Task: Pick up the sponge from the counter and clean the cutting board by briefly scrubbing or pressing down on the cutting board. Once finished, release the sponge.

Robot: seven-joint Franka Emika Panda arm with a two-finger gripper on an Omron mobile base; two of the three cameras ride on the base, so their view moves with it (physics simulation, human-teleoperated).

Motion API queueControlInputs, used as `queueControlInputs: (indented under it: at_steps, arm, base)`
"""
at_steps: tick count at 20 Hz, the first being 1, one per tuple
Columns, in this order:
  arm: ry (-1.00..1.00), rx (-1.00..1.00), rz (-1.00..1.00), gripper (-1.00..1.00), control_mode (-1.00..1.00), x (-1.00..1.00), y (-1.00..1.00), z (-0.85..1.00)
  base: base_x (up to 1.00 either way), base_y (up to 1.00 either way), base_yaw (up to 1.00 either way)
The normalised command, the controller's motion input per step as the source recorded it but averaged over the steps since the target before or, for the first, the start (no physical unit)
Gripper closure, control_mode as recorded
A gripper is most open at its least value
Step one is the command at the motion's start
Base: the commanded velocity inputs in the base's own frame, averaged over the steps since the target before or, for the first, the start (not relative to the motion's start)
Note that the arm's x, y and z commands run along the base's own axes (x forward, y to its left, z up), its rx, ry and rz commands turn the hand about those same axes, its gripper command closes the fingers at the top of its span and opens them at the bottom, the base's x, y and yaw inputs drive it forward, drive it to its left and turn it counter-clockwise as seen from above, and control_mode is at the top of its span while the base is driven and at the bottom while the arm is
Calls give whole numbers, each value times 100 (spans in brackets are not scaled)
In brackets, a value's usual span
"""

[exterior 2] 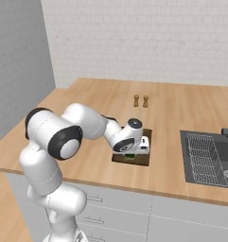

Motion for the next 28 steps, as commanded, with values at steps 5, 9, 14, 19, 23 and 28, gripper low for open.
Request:
queueControlInputs:
  at_steps: [5, 9, 14, 19, 23, 28]
  arm:
    - [-1, 0, 1, 100, -100, -10, -42, 0]
    - [0, 0, 0, 100, -100, 0, -58, 0]
    - [0, 0, 1, 100, -100, 0, -40, 0]
    - [-2, 0, 8, 100, -100, 10, -4, 0]
    - [-4, 0, 16, 100, -100, 39, 12, 0]
    - [-1, 0, 21, 100, -100, 61, 29, 0]
  base:
    - [0, 0, 0]
    - [0, 0, 0]
    - [0, 0, 0]
    - [0, 0, 0]
    - [0, 0, 0]
    - [0, 0, 0]
